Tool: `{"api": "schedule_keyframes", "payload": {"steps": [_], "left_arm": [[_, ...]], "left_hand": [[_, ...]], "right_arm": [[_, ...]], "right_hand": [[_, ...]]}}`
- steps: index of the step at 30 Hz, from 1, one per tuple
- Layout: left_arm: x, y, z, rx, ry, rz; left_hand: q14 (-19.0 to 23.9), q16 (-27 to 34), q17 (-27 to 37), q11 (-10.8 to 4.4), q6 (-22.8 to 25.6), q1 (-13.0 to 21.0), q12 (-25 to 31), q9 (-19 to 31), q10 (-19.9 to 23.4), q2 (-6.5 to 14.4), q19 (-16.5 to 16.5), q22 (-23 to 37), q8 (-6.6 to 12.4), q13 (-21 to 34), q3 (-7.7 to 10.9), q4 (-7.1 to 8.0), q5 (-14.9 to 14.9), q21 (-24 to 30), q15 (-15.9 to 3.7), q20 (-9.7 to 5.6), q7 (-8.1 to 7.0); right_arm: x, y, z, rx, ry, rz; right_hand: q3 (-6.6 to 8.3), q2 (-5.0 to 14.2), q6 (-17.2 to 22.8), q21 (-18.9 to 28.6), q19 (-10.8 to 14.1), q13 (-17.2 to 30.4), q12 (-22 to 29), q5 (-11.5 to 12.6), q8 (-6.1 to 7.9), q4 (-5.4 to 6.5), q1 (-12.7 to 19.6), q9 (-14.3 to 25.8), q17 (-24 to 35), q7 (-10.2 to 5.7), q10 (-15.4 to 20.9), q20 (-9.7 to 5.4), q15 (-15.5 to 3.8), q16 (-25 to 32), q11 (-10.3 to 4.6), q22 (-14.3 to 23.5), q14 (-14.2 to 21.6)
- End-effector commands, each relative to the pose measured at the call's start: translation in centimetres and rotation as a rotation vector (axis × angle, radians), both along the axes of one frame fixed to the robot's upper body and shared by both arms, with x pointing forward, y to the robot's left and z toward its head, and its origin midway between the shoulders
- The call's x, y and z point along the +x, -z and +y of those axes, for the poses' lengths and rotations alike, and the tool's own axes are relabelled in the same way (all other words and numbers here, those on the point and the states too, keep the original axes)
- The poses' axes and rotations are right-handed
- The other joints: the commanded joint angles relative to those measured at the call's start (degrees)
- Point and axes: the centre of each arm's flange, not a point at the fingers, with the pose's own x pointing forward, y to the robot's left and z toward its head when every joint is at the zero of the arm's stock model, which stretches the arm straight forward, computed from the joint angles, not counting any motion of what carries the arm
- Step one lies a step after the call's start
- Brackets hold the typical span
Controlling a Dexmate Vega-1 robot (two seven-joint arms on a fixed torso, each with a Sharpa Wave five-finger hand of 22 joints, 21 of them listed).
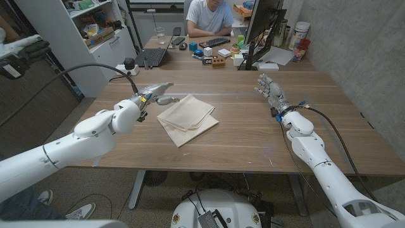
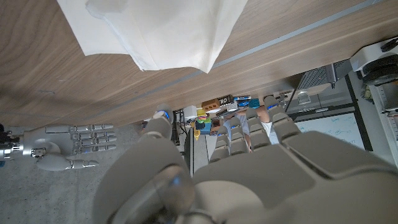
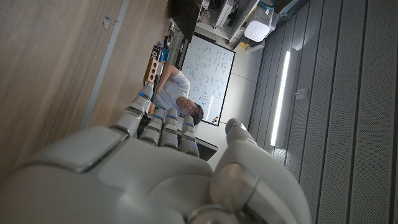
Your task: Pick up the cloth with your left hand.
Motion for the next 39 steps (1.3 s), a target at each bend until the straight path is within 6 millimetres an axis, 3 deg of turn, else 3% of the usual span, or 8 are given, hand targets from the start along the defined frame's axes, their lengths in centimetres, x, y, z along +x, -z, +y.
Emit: {"api": "schedule_keyframes", "payload": {"steps": [1,5,15,27,39], "left_arm": [[0.4,1.9,-1.7,0.000,0.001,0.013],[1.1,2.7,-2.3,0.013,0.002,0.042],[1.0,2.4,-4.5,0.130,-0.049,0.089],[0.4,2.9,-6.0,0.281,-0.150,0.034],[0.4,3.5,-6.8,0.266,-0.108,0.053]], "left_hand": [[2.64,0.98,0.29,-0.04,1.82,2.55,0.97,0.14,1.54,-1.95,5.23,0.42,1.02,0.49,-0.53,0.36,0.09,1.91,0.18,0.22,-0.36],[3.17,0.93,0.32,-0.18,4.26,3.60,1.14,0.21,1.72,-2.56,7.93,0.37,1.72,0.67,-0.74,0.58,0.03,2.68,0.48,0.24,-1.27],[4.46,0.98,0.36,-0.44,9.13,4.32,2.19,0.28,4.08,-3.81,11.23,-0.05,2.81,1.00,-1.68,1.14,-0.18,3.13,1.15,0.36,-1.04],[3.75,0.53,0.38,-0.26,9.01,4.60,2.22,0.29,4.14,-4.05,11.32,-0.28,2.36,1.11,-1.99,1.27,-0.17,2.73,1.60,0.41,-1.06],[3.88,0.50,0.40,-0.31,8.76,4.73,2.22,0.31,4.16,-4.09,11.19,-0.41,2.00,1.18,-2.17,1.40,-0.16,2.38,1.55,0.42,-0.91]], "right_arm": [[0.3,0.0,0.4,-0.004,-0.008,-0.002],[0.3,0.1,0.3,-0.003,-0.005,-0.002],[0.4,0.5,0.2,0.003,-0.007,0.006],[0.6,0.4,0.3,-0.001,-0.015,0.005],[0.7,0.0,0.8,-0.014,-0.024,0.001]], "right_hand": [[0.07,-0.17,0.37,0.02,0.17,0.16,-0.18,0.21,0.13,-0.48,-0.37,0.07,0.12,-0.35,0.37,0.45,0.06,0.13,-0.07,0.19,0.26],[0.05,-0.17,0.40,0.02,0.17,0.16,-0.20,0.21,0.13,-0.49,-0.41,0.07,0.11,-0.45,0.35,0.42,0.06,0.14,-0.09,0.19,0.29],[0.03,-0.19,0.43,0.04,0.20,0.17,-0.22,0.21,0.12,-0.52,-0.50,0.08,0.09,-0.47,0.33,0.48,0.13,0.12,-0.07,0.20,0.26],[-0.01,-0.20,0.38,0.02,0.12,0.17,-0.22,0.21,0.08,-0.55,-0.63,0.09,0.07,-0.46,0.38,0.59,0.13,0.13,-0.09,0.20,0.32],[-0.06,-0.25,0.36,0.03,0.11,0.17,-0.24,0.20,0.05,-0.59,-0.75,0.10,0.04,-0.49,0.36,0.60,0.24,0.13,-0.13,0.21,0.33]]}}
